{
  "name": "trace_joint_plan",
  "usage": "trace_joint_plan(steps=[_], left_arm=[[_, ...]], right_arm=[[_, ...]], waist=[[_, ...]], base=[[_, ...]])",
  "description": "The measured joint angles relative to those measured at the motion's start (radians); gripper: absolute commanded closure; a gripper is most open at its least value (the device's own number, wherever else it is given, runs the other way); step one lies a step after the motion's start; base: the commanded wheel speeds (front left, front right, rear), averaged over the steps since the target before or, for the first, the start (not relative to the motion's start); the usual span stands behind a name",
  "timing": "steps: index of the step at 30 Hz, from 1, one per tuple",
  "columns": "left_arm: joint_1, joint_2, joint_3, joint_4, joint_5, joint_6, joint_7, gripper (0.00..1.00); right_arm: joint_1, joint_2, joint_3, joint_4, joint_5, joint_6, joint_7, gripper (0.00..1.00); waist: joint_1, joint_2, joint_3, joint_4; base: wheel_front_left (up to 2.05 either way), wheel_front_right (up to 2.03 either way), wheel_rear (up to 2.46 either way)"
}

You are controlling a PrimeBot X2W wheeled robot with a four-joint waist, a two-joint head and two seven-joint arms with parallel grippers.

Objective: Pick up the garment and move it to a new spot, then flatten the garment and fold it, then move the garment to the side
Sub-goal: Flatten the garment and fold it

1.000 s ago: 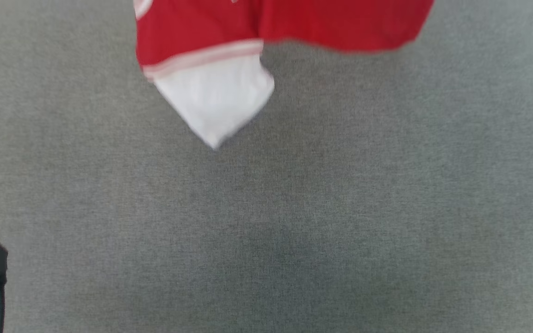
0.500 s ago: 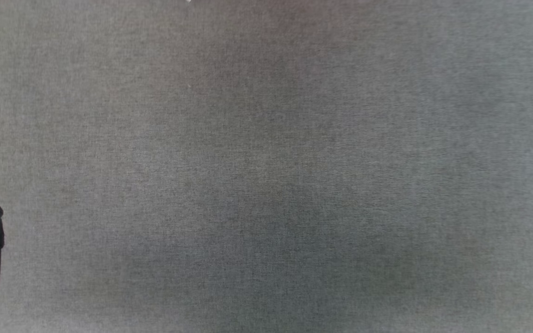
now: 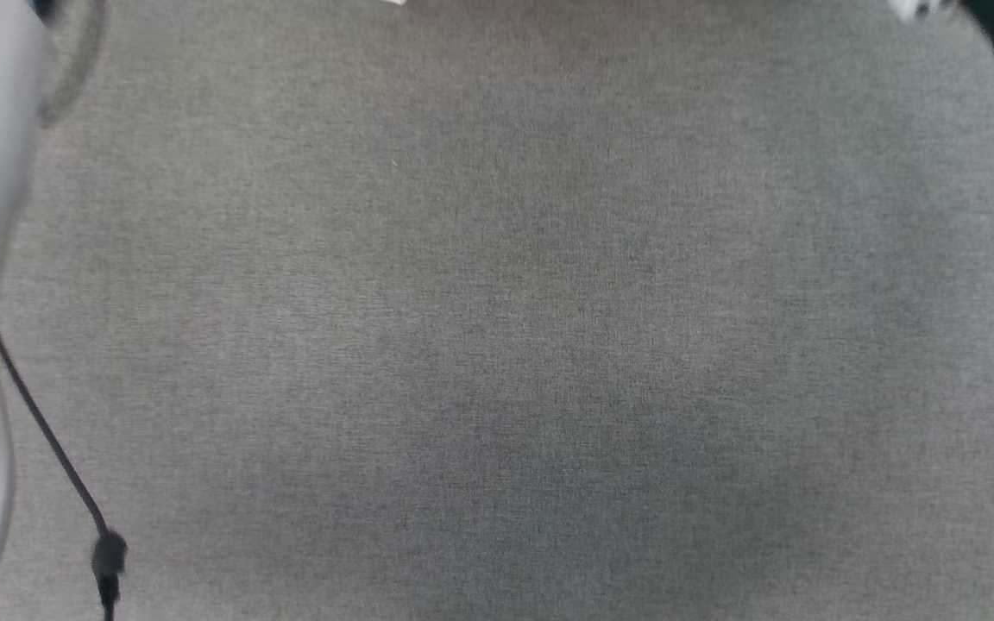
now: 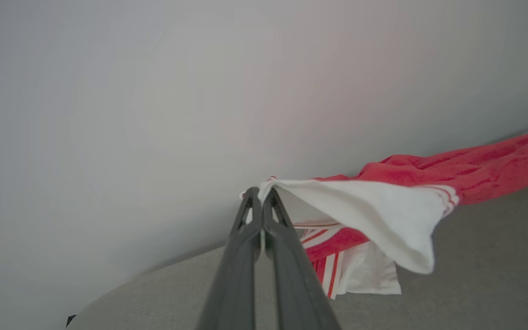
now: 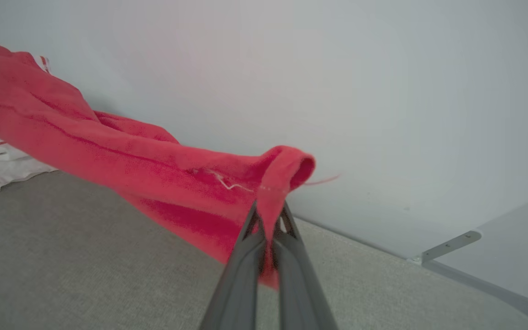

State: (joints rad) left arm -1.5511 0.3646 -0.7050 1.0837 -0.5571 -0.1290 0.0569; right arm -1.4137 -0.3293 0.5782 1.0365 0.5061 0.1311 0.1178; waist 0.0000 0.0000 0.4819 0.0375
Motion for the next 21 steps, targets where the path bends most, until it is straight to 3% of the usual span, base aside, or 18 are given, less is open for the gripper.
trace_joint_plan(steps=[8, 13, 16, 21], left_arm=[[0.262, 0.145, -0.102, -0.237, -0.232, 0.000, 0.318, 1.00], [0.399, 0.220, -0.110, -0.385, -0.277, 0.011, 0.408, 1.00], [0.527, 0.281, -0.109, -0.545, -0.322, 0.076, 0.466, 1.00], [0.770, 0.411, -0.114, -0.884, -0.380, 0.244, 0.559, 1.00]], right_arm=[[0.226, -0.106, 0.085, -0.215, 0.225, 0.000, 0.202, 1.00], [0.362, -0.183, 0.100, -0.358, 0.316, 0.000, 0.282, 1.00], [0.460, -0.249, 0.099, -0.473, 0.350, 0.000, 0.312, 1.00], [0.657, -0.338, 0.071, -0.636, 0.410, 0.000, 0.365, 1.00]], waist=[[0.0000, 0.0000, -0.065, 0.009], [0.0000, 0.0000, -0.094, 0.013], [0.0000, 0.0000, -0.113, 0.015], [-0.0001, 0.0000, -0.147, 0.015]], base=[[0.00, 0.00, 0.00], [0.00, 0.00, 0.00], [0.00, 0.00, 0.00], [0.00, 0.00, 0.00]])
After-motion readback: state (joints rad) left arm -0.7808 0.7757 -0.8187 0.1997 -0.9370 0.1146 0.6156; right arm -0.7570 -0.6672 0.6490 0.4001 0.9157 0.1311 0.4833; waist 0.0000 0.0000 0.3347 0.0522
